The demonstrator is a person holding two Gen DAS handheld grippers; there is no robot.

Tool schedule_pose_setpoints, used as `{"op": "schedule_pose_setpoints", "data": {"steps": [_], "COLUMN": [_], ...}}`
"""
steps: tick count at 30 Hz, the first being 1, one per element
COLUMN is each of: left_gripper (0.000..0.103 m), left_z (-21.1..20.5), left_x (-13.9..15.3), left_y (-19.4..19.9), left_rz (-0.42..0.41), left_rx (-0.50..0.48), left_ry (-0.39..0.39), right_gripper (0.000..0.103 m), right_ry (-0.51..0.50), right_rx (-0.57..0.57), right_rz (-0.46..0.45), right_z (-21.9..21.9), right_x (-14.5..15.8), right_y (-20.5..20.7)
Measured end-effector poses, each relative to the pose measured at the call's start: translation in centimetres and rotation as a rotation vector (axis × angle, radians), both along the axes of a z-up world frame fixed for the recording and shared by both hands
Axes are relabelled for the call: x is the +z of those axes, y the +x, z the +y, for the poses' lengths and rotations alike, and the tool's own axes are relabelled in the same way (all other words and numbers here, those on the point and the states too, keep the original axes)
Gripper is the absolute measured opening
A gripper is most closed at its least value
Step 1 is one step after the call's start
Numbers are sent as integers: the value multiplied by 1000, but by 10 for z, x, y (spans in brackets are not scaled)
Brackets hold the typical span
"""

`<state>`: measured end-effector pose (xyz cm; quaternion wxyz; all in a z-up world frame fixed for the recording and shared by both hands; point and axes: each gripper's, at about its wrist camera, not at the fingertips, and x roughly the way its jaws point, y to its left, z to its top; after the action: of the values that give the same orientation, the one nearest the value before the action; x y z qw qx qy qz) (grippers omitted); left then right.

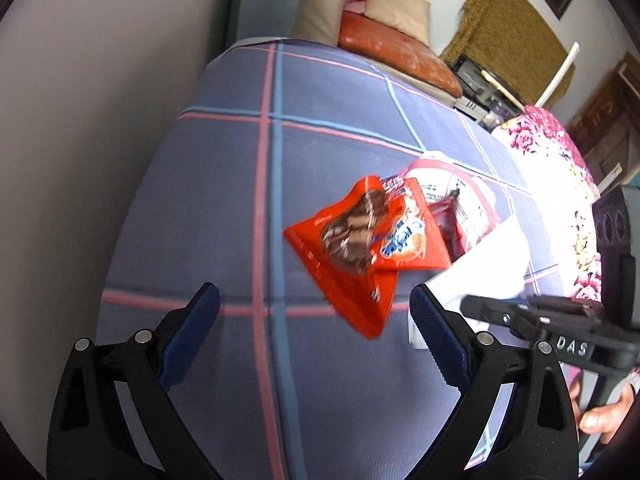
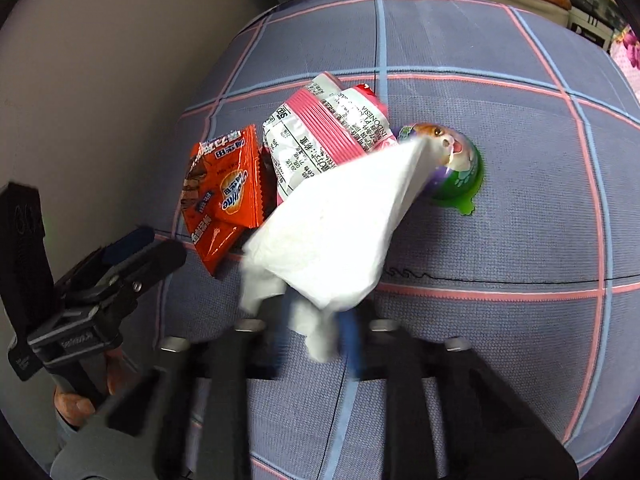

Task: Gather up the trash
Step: 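Move both grippers back toward the orange wrapper and white tissue on the table, then grasp the orange Ovaltine wrapper with the left gripper while the right grasps the white tissue, then carry wrapper and tissue over the wastebasket and open both grippers to drop them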

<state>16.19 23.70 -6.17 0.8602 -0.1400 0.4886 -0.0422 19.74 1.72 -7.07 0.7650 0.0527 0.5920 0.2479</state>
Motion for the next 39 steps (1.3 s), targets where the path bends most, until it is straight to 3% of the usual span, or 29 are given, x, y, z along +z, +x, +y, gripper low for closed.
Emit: {"op": "schedule_pose_setpoints", "data": {"steps": [7, 9, 11, 12, 13, 20, 28, 39], "left_gripper": [95, 84, 60, 54, 40, 14, 14, 15], "left_z": [-19, -26, -33, -36, -37, -44, -57, -139], "left_x": [-7, -9, -8, -8, -7, 2, 17, 45], "left_y": [14, 11, 9, 8, 7, -9, -34, -37], "left_rz": [-12, -21, -29, -32, -31, -38, -45, -76], "left_rx": [-38, -47, -52, -55, -60, -37, -37, -167], "left_ry": [57, 84, 134, 144, 137, 127, 74, 66], "right_gripper": [4, 4, 4, 4, 4, 4, 4, 4], "right_ry": [4, 4, 8, 8, 7, 14, 51, 91], "right_rx": [-17, -34, -52, -60, -69, -128, -172, -252], "right_rz": [-13, -21, -21, -24, -28, -51, -82, -142], "right_z": [-29, -42, -54, -60, -64, -98, -127, -193], "right_x": [10, 14, 18, 19, 20, 31, 43, 64], "right_y": [-11, -14, -16, -17, -18, -24, -26, -35]}}
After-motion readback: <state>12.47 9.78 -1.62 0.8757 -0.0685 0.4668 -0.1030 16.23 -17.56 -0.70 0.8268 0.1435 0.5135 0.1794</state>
